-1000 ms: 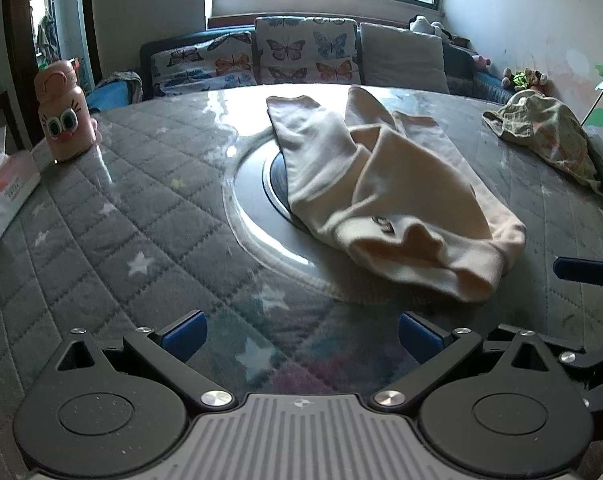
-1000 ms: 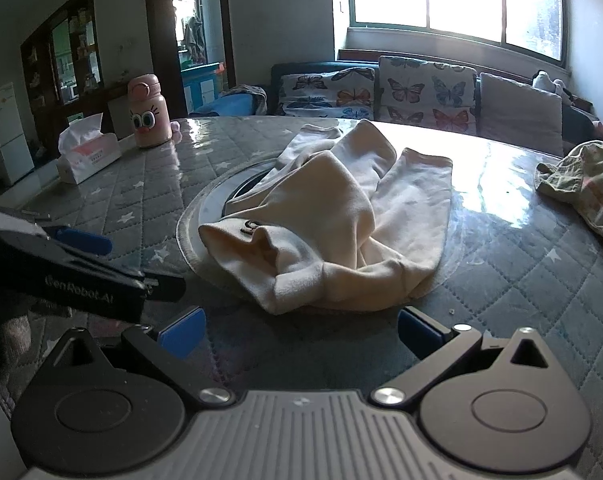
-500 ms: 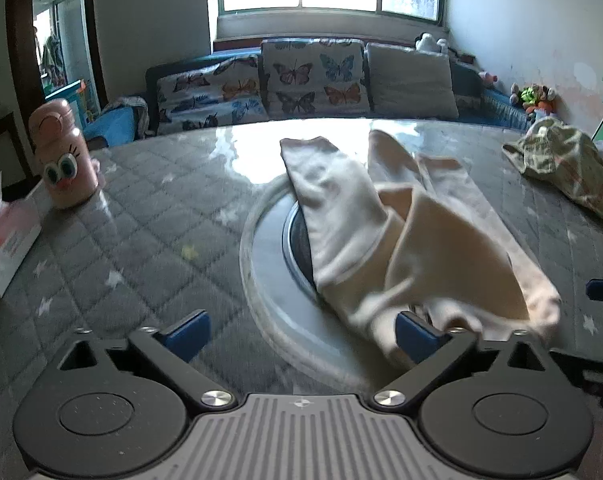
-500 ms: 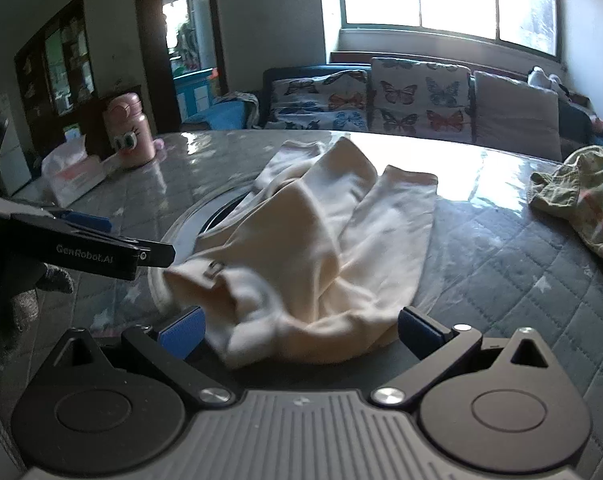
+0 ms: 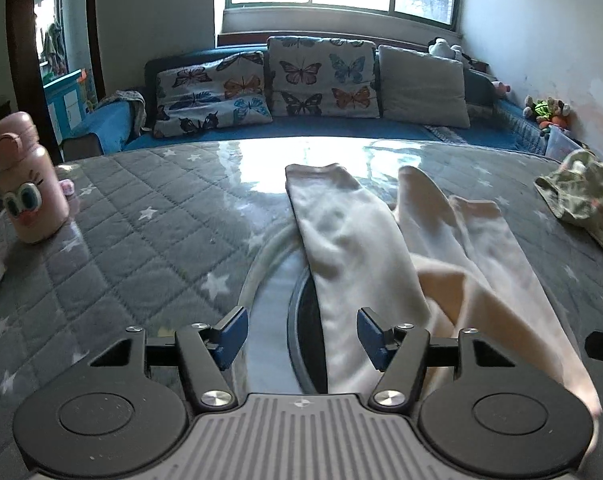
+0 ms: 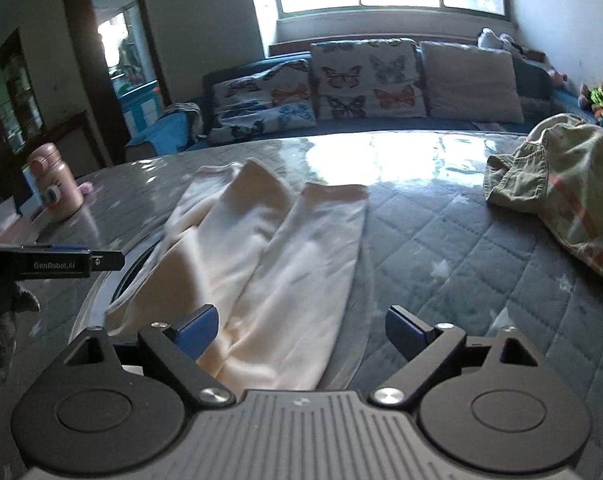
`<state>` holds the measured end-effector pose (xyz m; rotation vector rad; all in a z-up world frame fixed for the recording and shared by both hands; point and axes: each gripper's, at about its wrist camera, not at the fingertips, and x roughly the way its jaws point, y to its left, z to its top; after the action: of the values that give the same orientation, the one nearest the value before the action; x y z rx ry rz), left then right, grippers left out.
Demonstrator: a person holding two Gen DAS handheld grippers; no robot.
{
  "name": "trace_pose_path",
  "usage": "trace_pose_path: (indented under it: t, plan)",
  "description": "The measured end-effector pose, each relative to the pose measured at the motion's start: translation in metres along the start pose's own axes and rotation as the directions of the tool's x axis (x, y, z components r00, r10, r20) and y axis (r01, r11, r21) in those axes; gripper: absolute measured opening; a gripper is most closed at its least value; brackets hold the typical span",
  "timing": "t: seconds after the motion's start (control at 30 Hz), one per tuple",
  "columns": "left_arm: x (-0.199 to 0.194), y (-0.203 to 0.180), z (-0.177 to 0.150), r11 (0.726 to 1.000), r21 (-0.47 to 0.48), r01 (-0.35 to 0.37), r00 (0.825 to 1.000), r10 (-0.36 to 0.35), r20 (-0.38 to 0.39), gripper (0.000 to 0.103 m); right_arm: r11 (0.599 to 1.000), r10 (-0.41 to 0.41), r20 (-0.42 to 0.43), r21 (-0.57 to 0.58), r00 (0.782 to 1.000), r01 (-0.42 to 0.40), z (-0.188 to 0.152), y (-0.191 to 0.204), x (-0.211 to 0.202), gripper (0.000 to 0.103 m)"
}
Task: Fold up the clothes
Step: 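Lower both grippers onto the cream garment's sleeve ends and close them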
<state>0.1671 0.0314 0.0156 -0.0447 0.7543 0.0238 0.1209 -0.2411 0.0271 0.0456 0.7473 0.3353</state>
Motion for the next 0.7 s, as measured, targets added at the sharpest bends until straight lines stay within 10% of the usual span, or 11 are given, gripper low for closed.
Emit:
trace_pose_path:
  t: [0.37,0.7]
  plan:
    - [0.068,0.005,0.041,0.998,-0.057,0.003,0.999,-0.005,-0.039,0.061,0.998,-0.044,-0.018,0.051,0.999,0.045,0.054,-0.031,0.068,0.064]
    - [0.089,0.003,0.045,0.998,-0.032,0.063,0.997,-0.064,-0.041,0.005,0.996,-0.054,-0.046,0.066,0.997,0.057,0.076,-0.043,0.127,0.044]
